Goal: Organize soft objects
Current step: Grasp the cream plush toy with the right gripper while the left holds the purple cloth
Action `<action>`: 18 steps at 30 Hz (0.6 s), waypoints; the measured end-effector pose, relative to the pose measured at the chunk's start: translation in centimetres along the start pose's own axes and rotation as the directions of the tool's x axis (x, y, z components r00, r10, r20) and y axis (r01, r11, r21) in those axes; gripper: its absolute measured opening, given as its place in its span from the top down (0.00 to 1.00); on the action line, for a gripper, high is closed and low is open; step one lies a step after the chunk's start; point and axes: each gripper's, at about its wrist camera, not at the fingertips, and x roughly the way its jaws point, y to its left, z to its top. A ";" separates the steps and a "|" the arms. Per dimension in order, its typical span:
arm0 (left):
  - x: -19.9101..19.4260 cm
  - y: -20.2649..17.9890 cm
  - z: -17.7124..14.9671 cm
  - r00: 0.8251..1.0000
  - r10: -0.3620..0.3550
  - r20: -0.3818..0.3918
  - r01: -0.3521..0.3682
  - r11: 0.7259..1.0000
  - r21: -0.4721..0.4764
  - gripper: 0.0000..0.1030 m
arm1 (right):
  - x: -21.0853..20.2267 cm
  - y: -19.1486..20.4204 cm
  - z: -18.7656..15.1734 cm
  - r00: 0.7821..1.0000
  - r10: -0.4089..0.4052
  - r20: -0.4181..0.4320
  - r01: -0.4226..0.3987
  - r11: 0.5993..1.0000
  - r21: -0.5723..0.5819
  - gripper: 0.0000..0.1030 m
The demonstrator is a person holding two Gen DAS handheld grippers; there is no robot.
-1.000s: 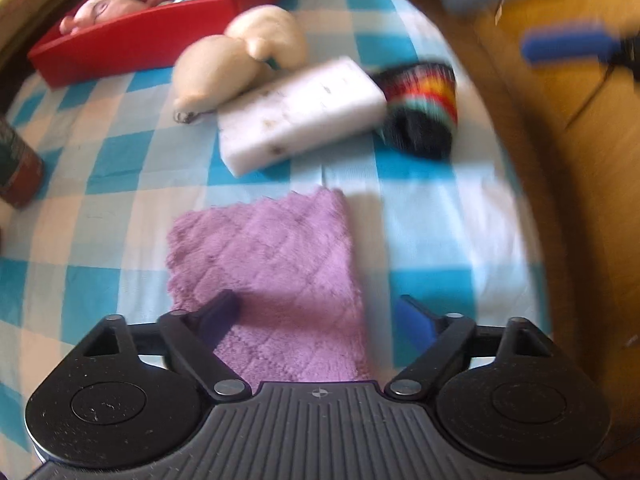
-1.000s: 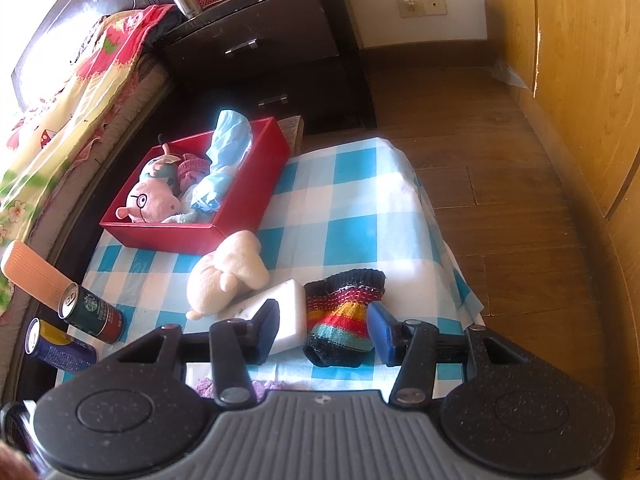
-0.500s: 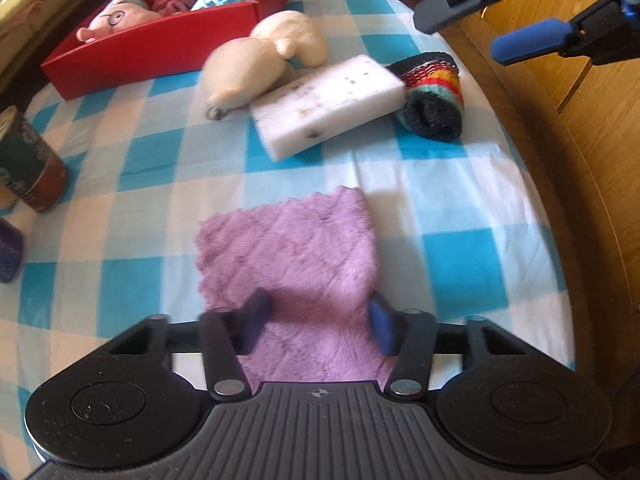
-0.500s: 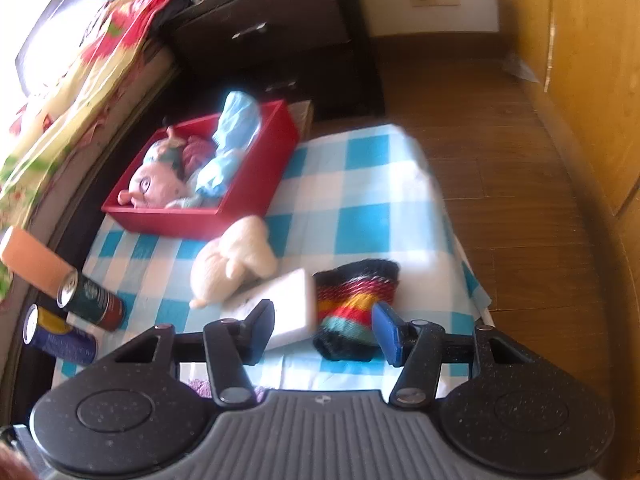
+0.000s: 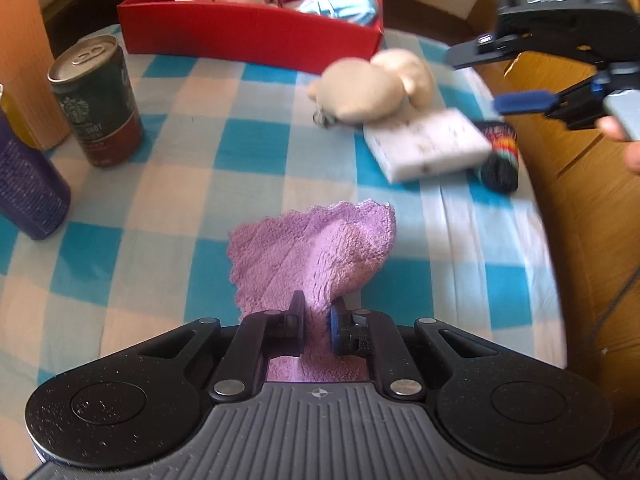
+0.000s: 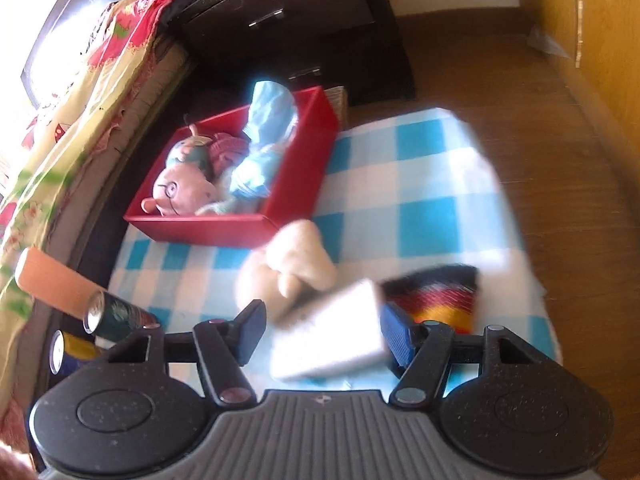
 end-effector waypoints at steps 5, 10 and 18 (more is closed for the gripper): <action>0.4 1.4 0.8 0.998 -0.070 0.004 0.071 0.997 -0.040 0.93 | 4.3 2.2 1.5 0.999 -0.015 -0.048 0.015 1.000 -0.006 0.55; 0.6 1.2 1.7 0.993 -0.116 0.001 0.115 0.992 -0.044 0.92 | 8.4 4.2 1.8 0.993 -0.085 -0.087 0.082 0.996 -0.033 0.44; 1.3 1.6 1.4 0.993 -0.119 -0.019 0.118 0.992 -0.046 0.92 | 10.2 5.1 2.0 0.984 -0.158 -0.080 0.148 0.983 -0.112 0.42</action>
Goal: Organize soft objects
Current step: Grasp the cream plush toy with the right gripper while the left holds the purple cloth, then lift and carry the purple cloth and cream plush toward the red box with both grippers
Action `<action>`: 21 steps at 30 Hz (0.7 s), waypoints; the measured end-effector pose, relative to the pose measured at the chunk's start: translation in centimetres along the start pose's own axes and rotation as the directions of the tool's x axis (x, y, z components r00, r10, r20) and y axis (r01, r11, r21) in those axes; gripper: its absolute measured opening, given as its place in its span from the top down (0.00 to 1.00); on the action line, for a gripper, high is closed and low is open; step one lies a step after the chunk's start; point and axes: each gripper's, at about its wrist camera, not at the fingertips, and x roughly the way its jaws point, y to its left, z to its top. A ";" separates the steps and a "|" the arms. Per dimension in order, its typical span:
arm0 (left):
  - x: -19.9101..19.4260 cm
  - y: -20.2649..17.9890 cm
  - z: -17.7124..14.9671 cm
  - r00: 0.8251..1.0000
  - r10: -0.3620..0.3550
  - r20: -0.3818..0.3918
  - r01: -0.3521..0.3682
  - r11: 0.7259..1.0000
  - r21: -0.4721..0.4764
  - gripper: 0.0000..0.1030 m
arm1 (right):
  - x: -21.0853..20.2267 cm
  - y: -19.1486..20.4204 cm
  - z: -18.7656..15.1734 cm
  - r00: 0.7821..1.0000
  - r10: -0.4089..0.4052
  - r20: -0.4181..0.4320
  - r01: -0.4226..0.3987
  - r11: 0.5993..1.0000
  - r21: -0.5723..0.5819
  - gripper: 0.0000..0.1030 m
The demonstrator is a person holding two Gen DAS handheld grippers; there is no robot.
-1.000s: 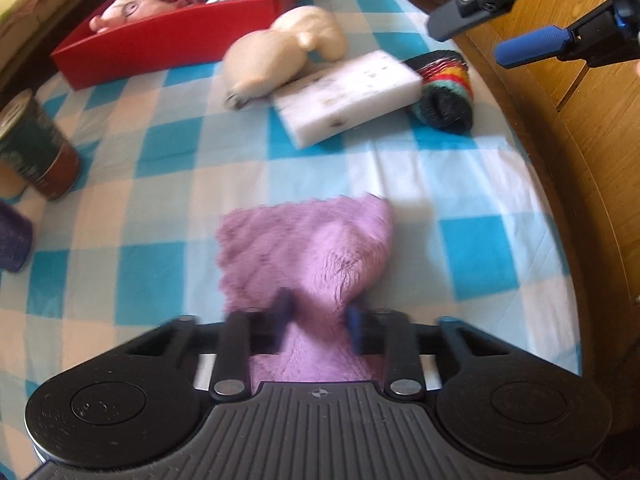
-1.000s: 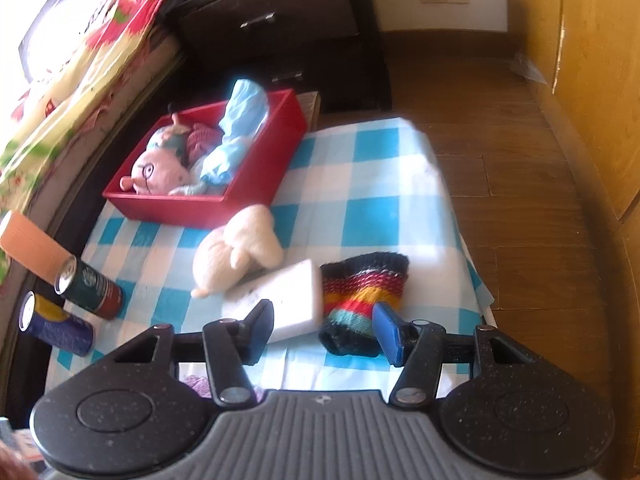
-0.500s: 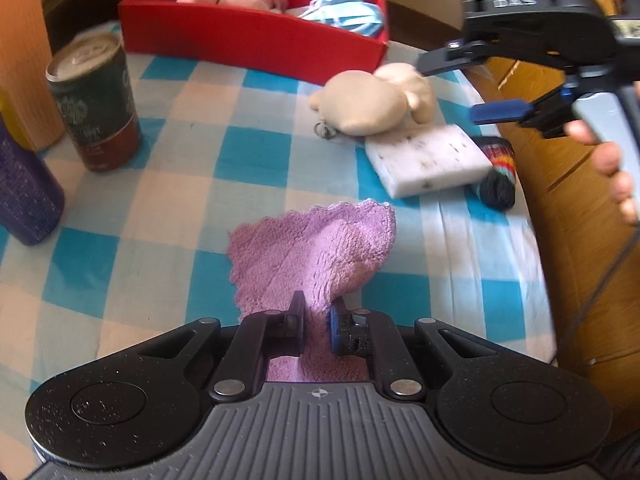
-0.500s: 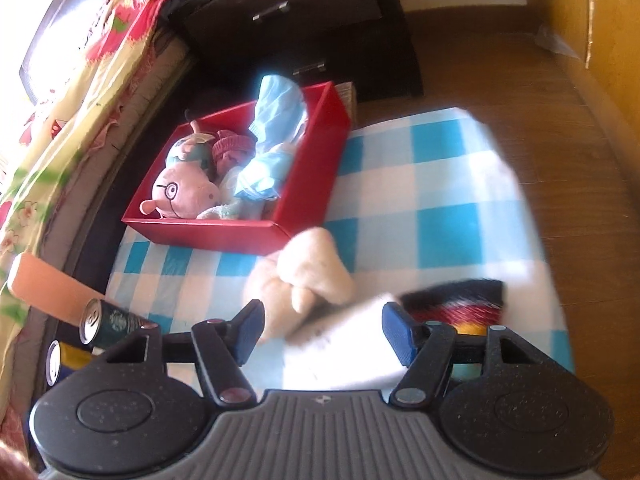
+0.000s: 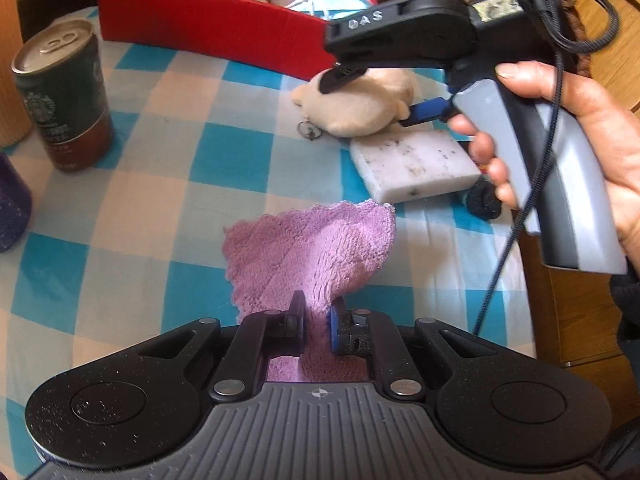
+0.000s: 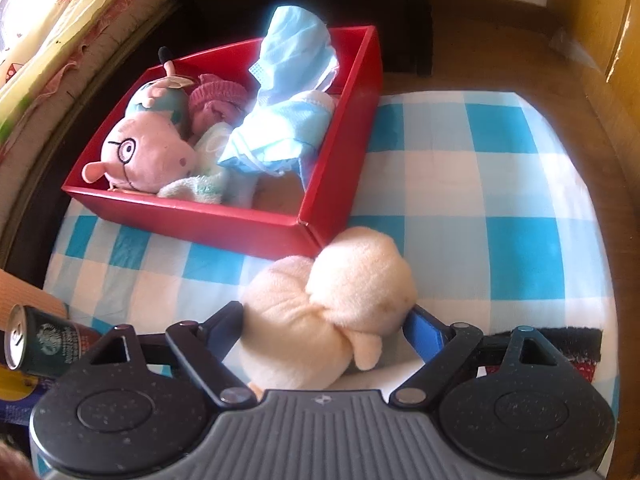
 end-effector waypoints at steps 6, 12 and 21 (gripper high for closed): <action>-0.3 0.5 0.2 1.000 0.020 0.007 -0.020 1.000 -0.005 0.92 | -1.1 0.1 -1.3 1.000 0.030 -0.007 -0.030 0.998 -0.052 0.60; -1.2 1.2 0.2 0.999 0.031 0.019 -0.031 0.999 -0.024 0.91 | -3.6 0.3 -3.1 0.994 0.110 -0.018 -0.111 0.990 -0.090 0.66; -3.5 2.4 0.2 0.992 0.100 0.082 -0.096 0.994 -0.044 0.91 | -9.6 0.4 -6.9 0.983 0.180 0.020 -0.175 0.973 -0.149 0.66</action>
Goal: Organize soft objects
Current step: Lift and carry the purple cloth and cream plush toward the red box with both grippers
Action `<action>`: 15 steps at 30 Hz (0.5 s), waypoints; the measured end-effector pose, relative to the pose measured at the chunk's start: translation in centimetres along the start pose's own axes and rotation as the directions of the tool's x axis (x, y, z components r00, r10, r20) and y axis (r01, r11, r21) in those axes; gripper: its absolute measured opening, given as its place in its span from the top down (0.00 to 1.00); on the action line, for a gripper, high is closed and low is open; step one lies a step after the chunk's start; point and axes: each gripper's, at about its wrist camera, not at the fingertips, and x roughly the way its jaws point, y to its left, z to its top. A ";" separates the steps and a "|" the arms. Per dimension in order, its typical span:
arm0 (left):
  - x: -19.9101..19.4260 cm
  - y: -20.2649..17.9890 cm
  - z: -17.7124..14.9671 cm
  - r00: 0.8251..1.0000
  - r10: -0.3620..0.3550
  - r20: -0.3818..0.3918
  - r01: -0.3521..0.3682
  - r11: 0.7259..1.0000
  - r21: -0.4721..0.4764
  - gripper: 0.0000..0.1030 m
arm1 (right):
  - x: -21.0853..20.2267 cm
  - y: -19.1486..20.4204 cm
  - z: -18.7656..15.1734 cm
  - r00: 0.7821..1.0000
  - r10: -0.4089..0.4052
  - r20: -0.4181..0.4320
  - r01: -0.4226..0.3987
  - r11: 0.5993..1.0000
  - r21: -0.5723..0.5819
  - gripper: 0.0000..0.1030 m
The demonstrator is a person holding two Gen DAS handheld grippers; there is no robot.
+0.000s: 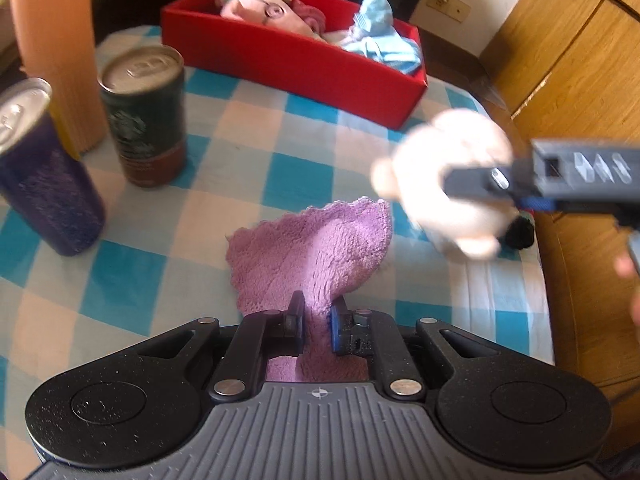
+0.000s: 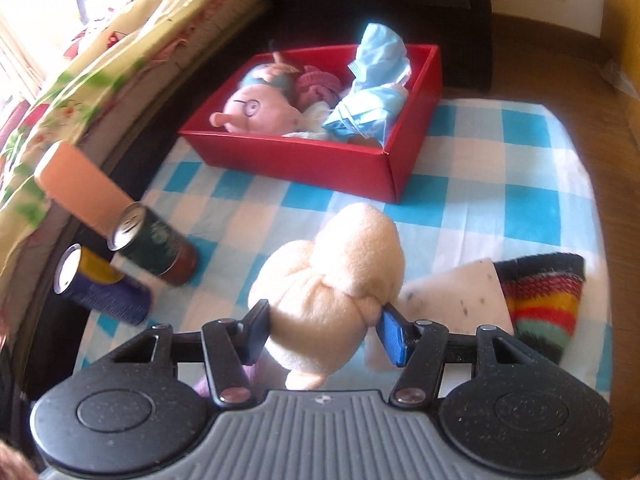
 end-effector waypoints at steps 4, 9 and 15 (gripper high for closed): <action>-0.4 -0.5 0.1 0.998 0.047 0.042 -0.048 0.998 0.038 0.91 | -1.8 0.8 -2.2 1.000 -0.017 0.000 0.017 0.998 -0.053 0.66; 0.3 -1.0 -0.1 0.998 0.060 0.034 -0.062 0.996 0.059 0.91 | -2.3 0.9 -5.2 0.999 -0.038 -0.029 0.035 0.994 -0.100 0.66; 1.9 -2.2 -0.8 0.997 0.077 -0.001 -0.077 0.991 0.114 0.91 | -1.1 0.1 -7.3 0.994 -0.070 -0.079 0.059 0.989 -0.137 0.66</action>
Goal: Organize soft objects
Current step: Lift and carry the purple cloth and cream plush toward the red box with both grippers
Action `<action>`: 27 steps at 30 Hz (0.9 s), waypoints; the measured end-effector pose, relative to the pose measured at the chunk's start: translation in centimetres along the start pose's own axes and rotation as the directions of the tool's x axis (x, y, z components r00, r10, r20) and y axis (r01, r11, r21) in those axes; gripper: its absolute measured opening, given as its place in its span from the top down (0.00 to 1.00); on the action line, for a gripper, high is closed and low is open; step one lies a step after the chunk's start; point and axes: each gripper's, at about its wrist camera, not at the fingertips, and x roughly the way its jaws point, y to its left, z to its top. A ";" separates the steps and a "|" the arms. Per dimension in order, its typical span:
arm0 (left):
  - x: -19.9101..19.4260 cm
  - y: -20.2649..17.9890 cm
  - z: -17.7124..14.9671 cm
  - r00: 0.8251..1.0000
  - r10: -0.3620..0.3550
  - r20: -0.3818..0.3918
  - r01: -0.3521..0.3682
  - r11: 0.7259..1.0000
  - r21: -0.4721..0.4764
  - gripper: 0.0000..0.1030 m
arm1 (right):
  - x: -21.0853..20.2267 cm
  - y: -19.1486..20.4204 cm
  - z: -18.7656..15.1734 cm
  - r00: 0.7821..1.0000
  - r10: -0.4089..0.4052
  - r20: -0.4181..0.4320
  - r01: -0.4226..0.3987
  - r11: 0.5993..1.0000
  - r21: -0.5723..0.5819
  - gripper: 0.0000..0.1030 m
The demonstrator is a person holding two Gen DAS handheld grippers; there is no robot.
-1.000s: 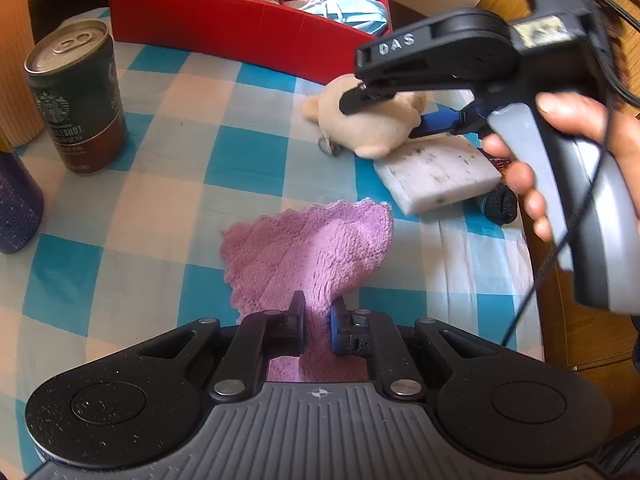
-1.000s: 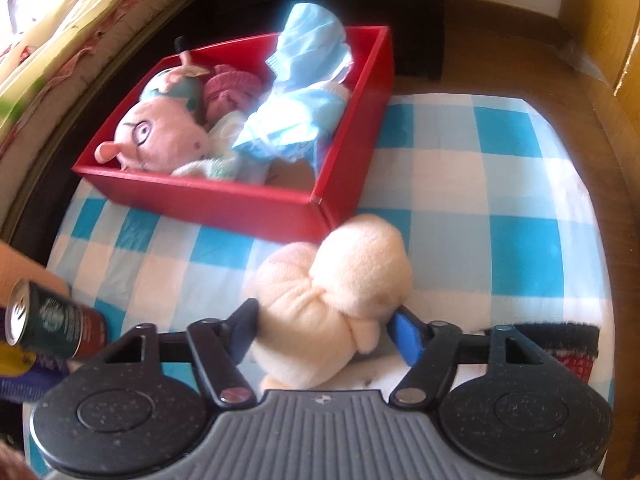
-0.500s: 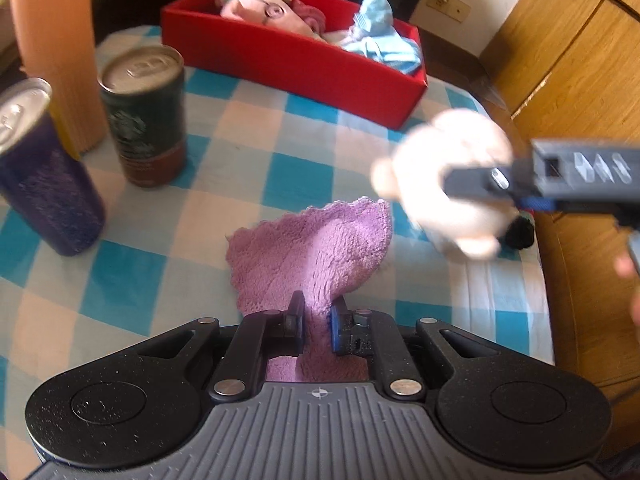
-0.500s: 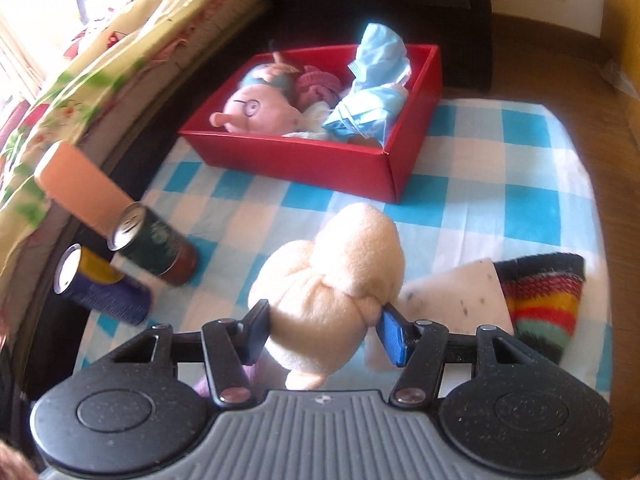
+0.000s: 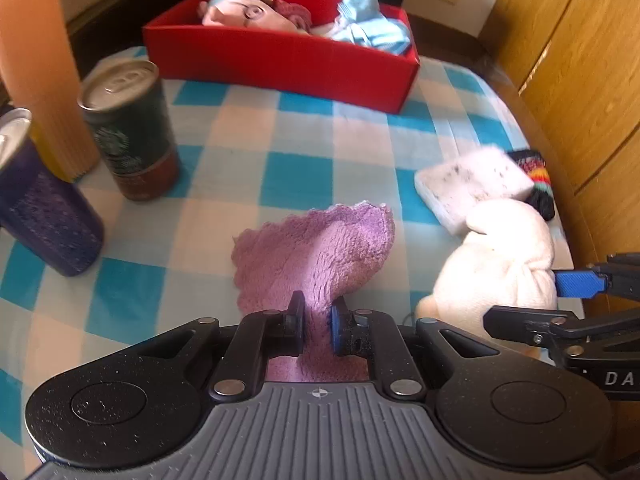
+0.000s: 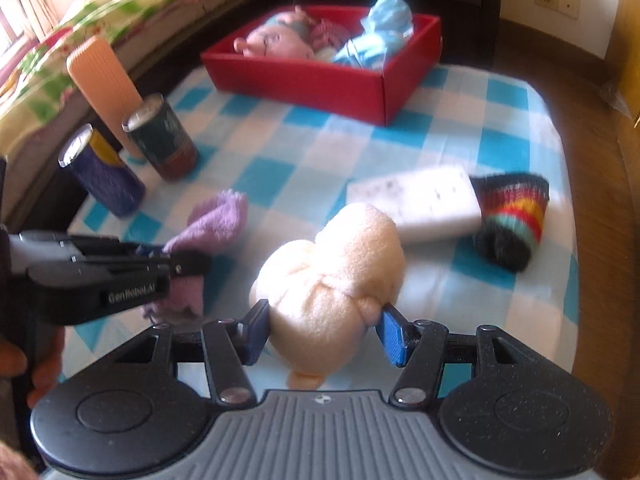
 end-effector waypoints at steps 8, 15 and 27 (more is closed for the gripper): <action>0.9 -0.6 -0.3 0.999 0.015 -0.036 -0.014 0.999 0.032 0.40 | 1.8 -0.1 0.0 0.999 -0.018 -0.030 0.017 0.999 -0.033 0.55; 1.6 -0.3 -0.5 0.996 0.079 -0.041 -0.076 0.995 0.057 0.26 | 3.0 -0.5 0.1 0.999 -0.012 -0.045 0.011 1.000 -0.029 0.38; -0.8 0.7 -0.7 1.000 0.016 -0.025 -0.017 0.999 -0.045 0.87 | 1.2 1.1 0.2 0.999 0.042 -0.009 -0.042 0.999 -0.032 0.71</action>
